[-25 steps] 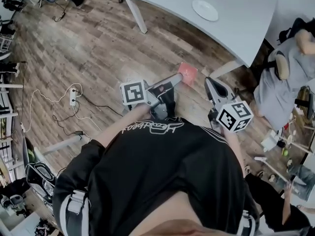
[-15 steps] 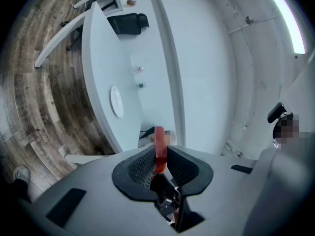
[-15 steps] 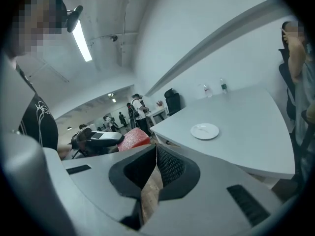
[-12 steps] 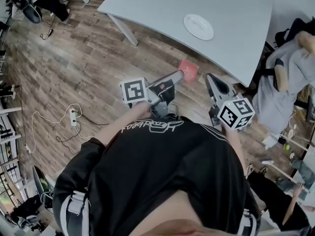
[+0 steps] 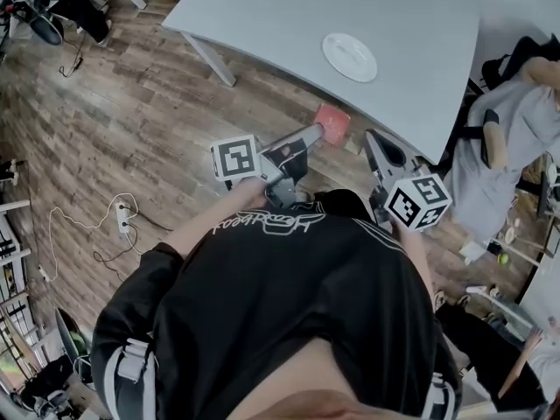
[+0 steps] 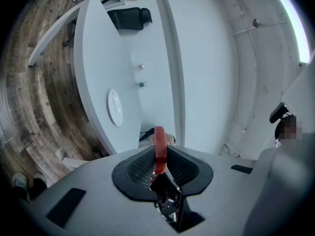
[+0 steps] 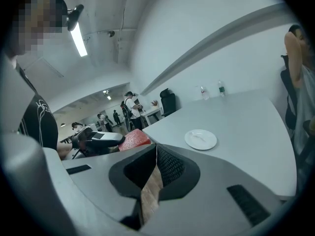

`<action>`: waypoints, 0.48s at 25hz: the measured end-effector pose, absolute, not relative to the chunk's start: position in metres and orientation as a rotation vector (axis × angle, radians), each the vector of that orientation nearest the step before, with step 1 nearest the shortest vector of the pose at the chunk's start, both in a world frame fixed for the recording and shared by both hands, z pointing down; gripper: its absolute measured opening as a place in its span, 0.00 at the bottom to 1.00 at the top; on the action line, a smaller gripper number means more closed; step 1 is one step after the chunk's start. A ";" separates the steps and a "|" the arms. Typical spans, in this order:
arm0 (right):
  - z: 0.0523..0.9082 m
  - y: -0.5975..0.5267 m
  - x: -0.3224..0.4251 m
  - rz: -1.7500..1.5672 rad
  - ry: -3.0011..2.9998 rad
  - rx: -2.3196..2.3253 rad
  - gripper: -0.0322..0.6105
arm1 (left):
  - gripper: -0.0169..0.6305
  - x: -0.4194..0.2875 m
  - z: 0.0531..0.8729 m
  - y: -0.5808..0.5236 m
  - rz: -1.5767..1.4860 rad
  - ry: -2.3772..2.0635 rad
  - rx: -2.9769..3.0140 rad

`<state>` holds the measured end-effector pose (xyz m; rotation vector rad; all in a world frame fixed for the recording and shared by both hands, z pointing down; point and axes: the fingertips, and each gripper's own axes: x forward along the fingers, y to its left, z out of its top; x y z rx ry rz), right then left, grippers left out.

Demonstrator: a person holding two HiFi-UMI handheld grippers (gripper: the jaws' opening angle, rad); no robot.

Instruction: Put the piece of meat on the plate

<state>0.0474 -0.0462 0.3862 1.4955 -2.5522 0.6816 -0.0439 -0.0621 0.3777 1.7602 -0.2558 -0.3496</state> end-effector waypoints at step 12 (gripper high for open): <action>0.394 -0.083 0.066 0.708 -2.552 1.448 0.07 | 0.14 -0.026 0.384 -0.101 -0.369 -0.283 1.751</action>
